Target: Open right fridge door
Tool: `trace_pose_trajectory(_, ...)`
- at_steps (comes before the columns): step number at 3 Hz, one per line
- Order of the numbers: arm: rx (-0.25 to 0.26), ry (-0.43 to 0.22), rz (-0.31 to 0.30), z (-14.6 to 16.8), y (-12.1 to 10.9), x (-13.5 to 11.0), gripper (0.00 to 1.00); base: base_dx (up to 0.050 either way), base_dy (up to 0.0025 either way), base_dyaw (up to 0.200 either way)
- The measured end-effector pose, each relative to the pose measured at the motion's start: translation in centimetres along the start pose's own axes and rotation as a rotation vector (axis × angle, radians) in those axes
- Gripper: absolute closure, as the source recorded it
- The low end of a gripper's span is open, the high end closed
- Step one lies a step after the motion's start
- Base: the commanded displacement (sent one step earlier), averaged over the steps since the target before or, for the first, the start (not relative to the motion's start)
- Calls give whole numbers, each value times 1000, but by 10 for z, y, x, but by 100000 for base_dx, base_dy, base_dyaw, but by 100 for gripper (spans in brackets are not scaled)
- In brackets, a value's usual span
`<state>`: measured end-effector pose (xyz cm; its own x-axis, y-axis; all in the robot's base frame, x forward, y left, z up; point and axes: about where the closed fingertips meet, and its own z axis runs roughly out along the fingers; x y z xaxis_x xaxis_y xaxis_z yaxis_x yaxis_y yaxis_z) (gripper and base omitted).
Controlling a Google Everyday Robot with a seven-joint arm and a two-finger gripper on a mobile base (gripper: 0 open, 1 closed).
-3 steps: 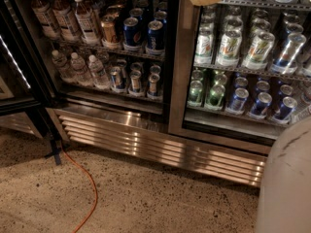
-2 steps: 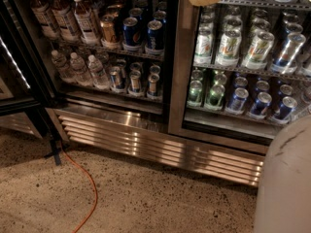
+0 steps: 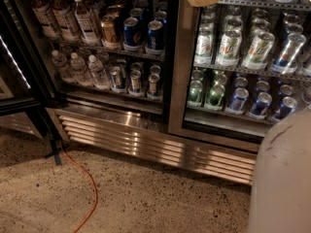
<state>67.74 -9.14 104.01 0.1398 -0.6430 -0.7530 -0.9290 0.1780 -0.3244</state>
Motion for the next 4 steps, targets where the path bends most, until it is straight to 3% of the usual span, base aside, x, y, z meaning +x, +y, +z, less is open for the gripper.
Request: trace_pose_trajectory(4,-22,-5,6,6,0,2,100,0,0,0)
